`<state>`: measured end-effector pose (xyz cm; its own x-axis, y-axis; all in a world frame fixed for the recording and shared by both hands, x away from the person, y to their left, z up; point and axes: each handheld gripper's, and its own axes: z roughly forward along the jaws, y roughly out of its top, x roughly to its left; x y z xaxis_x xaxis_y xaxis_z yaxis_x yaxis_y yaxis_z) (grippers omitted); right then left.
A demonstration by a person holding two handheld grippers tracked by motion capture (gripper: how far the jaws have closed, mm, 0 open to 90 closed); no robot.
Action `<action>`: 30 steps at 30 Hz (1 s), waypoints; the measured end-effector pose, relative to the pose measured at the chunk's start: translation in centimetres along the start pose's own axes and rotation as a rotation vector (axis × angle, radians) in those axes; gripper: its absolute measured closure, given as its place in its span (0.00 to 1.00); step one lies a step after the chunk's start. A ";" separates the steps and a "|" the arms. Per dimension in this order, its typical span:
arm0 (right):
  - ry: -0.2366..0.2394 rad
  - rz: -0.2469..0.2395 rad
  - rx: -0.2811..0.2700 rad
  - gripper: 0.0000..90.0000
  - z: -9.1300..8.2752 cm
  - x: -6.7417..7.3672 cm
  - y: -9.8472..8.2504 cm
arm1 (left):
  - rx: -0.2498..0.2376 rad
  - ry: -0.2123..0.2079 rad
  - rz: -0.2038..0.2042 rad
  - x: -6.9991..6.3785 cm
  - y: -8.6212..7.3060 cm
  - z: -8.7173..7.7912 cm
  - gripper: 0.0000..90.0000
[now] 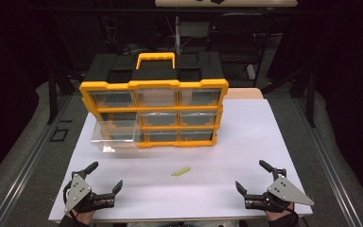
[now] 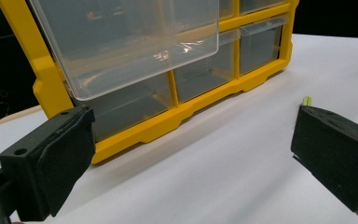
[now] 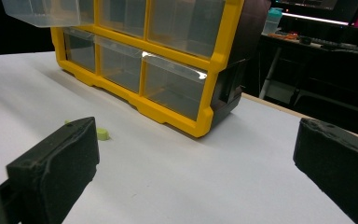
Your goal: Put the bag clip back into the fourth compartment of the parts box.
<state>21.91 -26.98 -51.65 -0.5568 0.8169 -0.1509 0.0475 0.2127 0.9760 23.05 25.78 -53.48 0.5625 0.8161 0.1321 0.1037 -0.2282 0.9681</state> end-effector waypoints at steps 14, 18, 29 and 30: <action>0.009 -0.002 0.005 0.00 0.4 -0.1 0.1 | 0.016 -0.020 0.014 -0.2 0.2 0.4 0.00; 0.005 -0.001 0.005 0.00 0.4 -0.3 0.1 | 0.033 -0.033 0.030 -0.4 0.3 0.8 0.00; 0.015 0.006 0.019 0.00 0.5 -0.6 0.1 | 0.073 -0.076 0.045 -0.8 0.6 1.7 0.00; 0.017 0.006 0.019 0.00 0.5 -0.6 0.1 | 0.077 -0.078 0.046 -0.9 0.6 1.8 0.00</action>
<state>22.64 -27.18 -51.57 -0.5702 0.8092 -0.1418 0.0669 0.2177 0.9737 24.06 23.91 -53.39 0.6299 0.7609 0.1559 0.1375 -0.3068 0.9418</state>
